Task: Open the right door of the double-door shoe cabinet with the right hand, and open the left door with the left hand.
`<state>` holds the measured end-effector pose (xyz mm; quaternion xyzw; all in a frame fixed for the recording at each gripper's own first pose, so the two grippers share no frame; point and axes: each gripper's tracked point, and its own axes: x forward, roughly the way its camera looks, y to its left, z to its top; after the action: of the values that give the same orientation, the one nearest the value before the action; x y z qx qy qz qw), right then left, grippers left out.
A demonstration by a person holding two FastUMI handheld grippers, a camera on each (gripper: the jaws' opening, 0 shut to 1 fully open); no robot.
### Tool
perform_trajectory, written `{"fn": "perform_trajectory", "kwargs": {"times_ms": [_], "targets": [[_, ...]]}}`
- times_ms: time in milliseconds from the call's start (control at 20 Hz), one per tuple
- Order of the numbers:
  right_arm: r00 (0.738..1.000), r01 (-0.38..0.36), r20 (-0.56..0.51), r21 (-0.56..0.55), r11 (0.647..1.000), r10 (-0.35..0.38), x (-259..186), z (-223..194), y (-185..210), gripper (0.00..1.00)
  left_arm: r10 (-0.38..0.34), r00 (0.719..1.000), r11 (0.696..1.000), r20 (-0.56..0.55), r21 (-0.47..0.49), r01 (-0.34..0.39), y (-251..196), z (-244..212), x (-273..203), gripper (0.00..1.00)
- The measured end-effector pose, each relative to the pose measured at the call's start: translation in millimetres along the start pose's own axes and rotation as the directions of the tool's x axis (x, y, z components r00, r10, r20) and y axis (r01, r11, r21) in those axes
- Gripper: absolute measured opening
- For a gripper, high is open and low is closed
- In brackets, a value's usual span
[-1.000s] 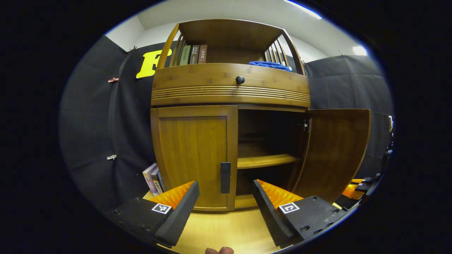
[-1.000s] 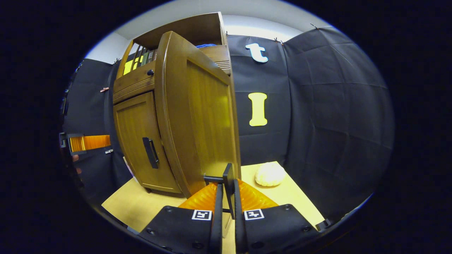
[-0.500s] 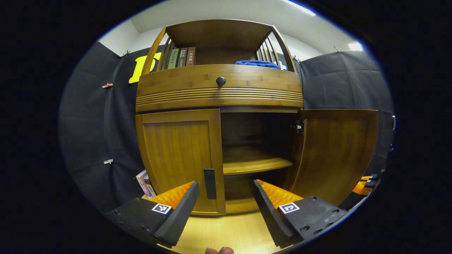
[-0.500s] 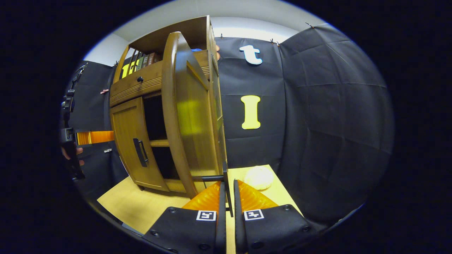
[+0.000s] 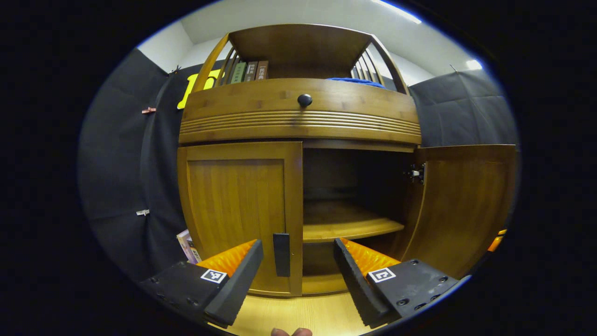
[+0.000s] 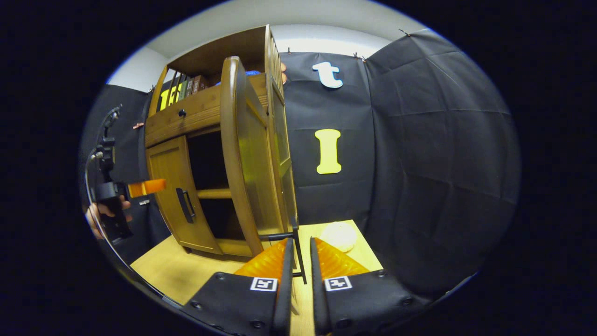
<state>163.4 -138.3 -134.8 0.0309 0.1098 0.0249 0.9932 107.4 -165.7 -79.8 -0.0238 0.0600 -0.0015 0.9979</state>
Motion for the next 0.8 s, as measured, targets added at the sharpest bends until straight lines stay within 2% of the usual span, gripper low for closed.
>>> {"fn": "perform_trajectory", "kwargs": {"times_ms": [50, 100, 300, 450, 550, 750, 800], "targets": [[1.000, 0.022, 0.018, -0.017, 1.000, -0.021, -6, 6, -10, 0.24, 0.006, 1.000, 1.000, -0.001, -0.001, -0.006, 3, -4, 6, 0.95], [0.998, 0.056, 0.042, -0.039, 0.998, -0.055, -10, 13, -22, 0.35, 0.011, 1.000, 1.000, 0.001, 0.006, -0.011, 5, -7, 12, 0.93], [0.976, 0.174, 0.140, -0.039, 0.984, -0.167, -10, 34, -61, 0.92, 0.019, 1.000, 0.998, -0.013, 0.063, -0.019, 13, -27, 41, 0.95], [0.978, 0.191, 0.078, 0.015, 0.982, -0.191, -9, 21, -77, 0.92, 0.024, 0.998, 0.998, -0.057, 0.063, -0.020, 18, -52, 63, 0.90], [0.979, 0.193, 0.058, 0.055, 0.980, -0.196, -10, 19, -82, 0.98, 0.040, 0.996, 0.998, -0.078, 0.043, -0.037, 25, -63, 77, 0.82], [0.970, 0.230, 0.082, 0.013, 0.973, -0.230, -12, 25, -95, 0.98, 0.070, 0.994, 0.998, -0.087, 0.014, -0.069, 39, -73, 101, 0.73], [0.968, 0.235, 0.085, -0.002, 0.972, -0.234, -11, 26, -97, 1.00, 0.071, 0.994, 0.997, -0.088, 0.019, -0.070, 40, -74, 104, 0.70]]}}
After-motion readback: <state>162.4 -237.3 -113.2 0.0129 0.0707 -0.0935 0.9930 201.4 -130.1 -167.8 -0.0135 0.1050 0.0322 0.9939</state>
